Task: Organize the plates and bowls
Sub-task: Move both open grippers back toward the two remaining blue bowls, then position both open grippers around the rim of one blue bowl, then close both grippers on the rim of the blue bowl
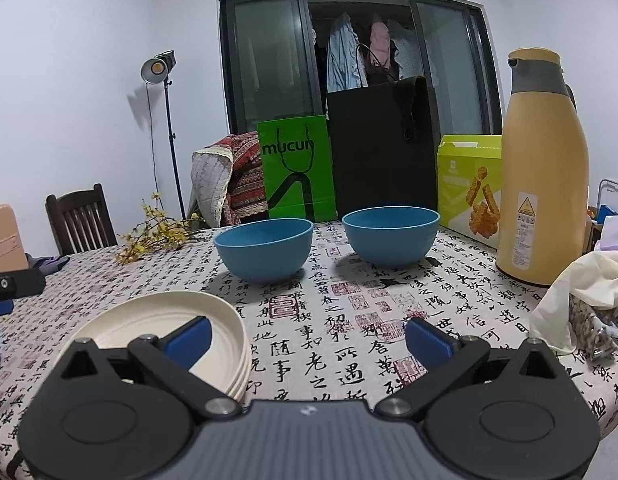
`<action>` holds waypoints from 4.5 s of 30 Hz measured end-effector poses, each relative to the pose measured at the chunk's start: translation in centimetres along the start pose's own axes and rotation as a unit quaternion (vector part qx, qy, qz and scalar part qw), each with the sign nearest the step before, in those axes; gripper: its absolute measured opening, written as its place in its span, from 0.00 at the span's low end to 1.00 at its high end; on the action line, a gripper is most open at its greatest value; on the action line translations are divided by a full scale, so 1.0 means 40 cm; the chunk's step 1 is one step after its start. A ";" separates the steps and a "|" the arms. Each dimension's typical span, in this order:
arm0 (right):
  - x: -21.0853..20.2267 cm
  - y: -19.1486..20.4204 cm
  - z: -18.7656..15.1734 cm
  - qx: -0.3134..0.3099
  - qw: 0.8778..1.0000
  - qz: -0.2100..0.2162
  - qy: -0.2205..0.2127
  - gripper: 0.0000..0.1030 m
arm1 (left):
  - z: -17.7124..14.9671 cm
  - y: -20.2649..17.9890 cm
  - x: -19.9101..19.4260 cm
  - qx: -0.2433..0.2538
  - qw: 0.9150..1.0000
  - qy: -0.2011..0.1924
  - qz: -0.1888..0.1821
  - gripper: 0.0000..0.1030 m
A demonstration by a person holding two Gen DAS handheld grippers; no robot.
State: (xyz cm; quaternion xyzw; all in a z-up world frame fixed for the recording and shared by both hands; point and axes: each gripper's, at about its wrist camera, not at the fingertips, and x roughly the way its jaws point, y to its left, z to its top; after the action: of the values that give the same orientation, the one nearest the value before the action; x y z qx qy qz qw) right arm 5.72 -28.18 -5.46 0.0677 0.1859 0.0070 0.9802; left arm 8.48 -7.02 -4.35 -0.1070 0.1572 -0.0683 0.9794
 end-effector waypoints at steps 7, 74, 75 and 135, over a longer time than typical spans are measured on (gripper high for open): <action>0.031 0.000 0.014 -0.002 1.000 0.003 0.003 1.00 | 0.014 -0.009 0.025 0.003 1.000 0.003 -0.006 1.00; 0.468 -0.048 0.348 0.045 0.996 -0.005 0.079 0.83 | 0.306 -0.145 0.503 0.005 0.991 0.128 0.035 1.00; 0.479 -0.049 0.348 0.044 0.996 -0.005 0.083 0.82 | 0.306 -0.143 0.517 0.001 0.990 0.133 0.037 1.00; 0.789 -0.007 0.299 0.040 0.973 0.001 0.228 0.09 | 0.207 -0.134 0.852 -0.003 0.968 0.237 0.080 0.16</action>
State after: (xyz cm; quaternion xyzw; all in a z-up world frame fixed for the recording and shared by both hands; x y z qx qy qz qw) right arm 39.47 -28.80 -5.96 0.1037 0.4045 0.0156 0.9085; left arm 42.70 -16.38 -5.44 -0.0774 0.3934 -0.0130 0.9160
